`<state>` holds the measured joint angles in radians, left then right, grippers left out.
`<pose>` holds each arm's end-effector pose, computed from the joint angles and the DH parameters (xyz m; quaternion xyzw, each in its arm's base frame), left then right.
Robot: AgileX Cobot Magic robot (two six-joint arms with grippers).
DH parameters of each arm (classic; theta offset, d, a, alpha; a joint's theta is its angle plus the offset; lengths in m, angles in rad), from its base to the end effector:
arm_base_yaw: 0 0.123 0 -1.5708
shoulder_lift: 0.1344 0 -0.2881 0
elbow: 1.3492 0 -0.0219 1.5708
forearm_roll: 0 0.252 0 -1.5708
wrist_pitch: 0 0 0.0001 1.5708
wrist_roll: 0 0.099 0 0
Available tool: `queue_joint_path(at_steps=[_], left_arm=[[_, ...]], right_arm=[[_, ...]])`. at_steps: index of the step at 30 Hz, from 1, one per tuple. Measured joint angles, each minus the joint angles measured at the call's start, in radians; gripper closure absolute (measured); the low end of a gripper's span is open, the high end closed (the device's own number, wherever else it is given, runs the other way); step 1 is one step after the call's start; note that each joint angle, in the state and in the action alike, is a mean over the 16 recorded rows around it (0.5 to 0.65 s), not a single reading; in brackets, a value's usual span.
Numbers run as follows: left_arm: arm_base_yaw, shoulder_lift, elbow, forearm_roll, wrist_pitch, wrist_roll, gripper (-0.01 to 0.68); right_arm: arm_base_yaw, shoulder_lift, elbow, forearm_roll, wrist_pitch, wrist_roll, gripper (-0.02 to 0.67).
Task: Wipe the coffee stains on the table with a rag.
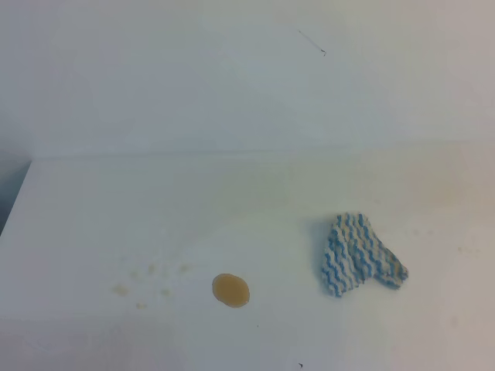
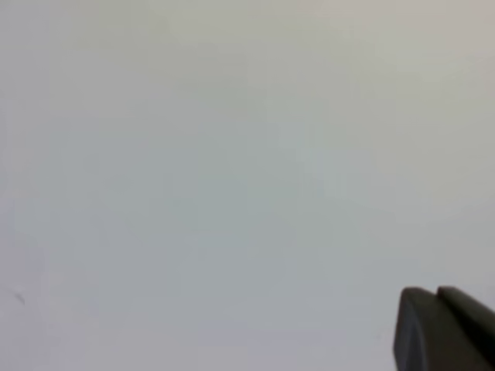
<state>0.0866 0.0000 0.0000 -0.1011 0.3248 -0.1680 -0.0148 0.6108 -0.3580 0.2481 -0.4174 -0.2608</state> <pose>0.0599 0.0020 0.1821 -0.1271 0.7751 -0.0674 0.6153 0.1360 -0.0118 0.3218 0.0335 0.6168 -0.0496 0.7848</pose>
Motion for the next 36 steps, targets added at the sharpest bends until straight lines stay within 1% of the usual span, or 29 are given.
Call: queue_joint_path(at_steps=[6,11,14,18,24,31,36], left_arm=[[0.0,0.0,0.0,0.0,0.0,0.0,0.672],[0.0,0.0,0.0,0.0,0.0,0.0,0.672],[0.0,0.0,0.0,0.0,0.0,0.0,0.672],[0.0,0.0,0.0,0.0,0.0,0.0,0.672],[0.0,0.0,0.0,0.0,0.001,0.0,0.672],[0.0,0.0,0.0,0.0,-0.002,0.0,0.672],[0.0,0.0,0.0,0.0,-0.003,0.0,0.672]], right_arm=[[0.001,0.226,-0.203,-0.032,0.299,-0.005,0.652],[0.001,0.373,-0.349,0.01,0.508,-0.01,0.652],[0.002,0.437,-0.406,0.054,0.59,-0.012,0.652],[0.002,0.495,-0.45,0.13,0.64,-0.015,0.652],[0.002,0.555,-0.467,0.247,0.626,-0.045,0.652],[0.018,0.658,-0.522,0.326,0.661,-0.199,0.652],[0.064,0.773,-0.622,0.343,0.755,-0.335,0.652]])
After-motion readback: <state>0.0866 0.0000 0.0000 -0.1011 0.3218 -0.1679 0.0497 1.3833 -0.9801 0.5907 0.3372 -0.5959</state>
